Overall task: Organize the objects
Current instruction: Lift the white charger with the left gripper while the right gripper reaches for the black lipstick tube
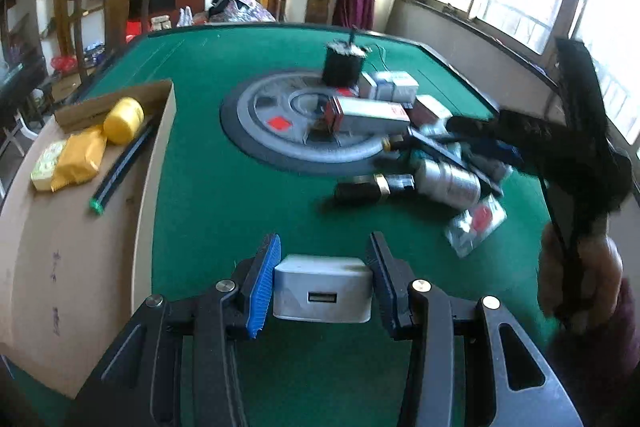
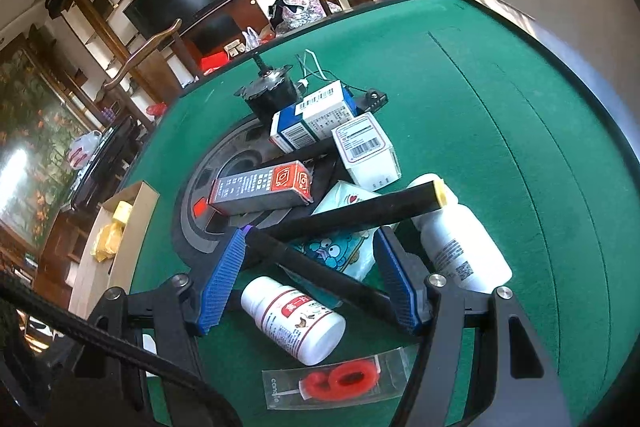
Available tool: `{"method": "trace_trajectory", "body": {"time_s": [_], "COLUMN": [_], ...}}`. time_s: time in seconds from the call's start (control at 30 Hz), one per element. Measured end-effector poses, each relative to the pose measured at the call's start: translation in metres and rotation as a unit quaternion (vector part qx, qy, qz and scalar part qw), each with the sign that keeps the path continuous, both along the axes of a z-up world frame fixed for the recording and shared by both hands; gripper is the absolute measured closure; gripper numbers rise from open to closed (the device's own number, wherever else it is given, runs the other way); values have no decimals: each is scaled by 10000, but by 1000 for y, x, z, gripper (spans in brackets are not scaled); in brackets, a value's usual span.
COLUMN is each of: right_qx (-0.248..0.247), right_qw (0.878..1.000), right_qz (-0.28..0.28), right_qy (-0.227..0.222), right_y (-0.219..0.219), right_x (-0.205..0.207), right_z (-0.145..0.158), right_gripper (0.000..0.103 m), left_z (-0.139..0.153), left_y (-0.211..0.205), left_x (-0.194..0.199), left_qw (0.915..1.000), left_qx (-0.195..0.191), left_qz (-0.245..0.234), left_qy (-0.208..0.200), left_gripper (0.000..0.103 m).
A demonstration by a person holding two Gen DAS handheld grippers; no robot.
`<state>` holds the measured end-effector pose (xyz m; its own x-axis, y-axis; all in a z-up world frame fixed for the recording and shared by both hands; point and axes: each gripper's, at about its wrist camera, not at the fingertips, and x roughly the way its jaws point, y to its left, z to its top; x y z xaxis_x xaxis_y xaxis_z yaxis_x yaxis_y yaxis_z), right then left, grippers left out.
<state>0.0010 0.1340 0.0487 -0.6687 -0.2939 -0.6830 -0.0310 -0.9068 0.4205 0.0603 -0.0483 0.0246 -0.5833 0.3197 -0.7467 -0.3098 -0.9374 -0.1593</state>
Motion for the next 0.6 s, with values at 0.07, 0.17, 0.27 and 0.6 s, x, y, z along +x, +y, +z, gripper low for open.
{"method": "trace_trajectory", "body": {"time_s": [0.07, 0.17, 0.27, 0.6], "right_qx": [44, 129, 187, 113], "right_qw": [10000, 9999, 9998, 9998], "right_qz": [28, 47, 74, 106], "right_qy": [-27, -54, -47, 137], "right_y": [-3, -7, -10, -9], "right_x": [0, 0, 0, 2], "right_z": [-1, -2, -3, -1], "right_gripper": [37, 37, 37, 37], "left_z": [-7, -18, -19, -17], "left_y": [1, 2, 3, 15], "left_x": [6, 10, 13, 25], "left_qw": [9999, 9997, 9998, 9976], "left_qx": [-92, -204, -192, -626], "left_qz": [-76, -86, -54, -141], "left_qy": [-44, -66, 12, 245], "left_gripper": [64, 63, 64, 64]}}
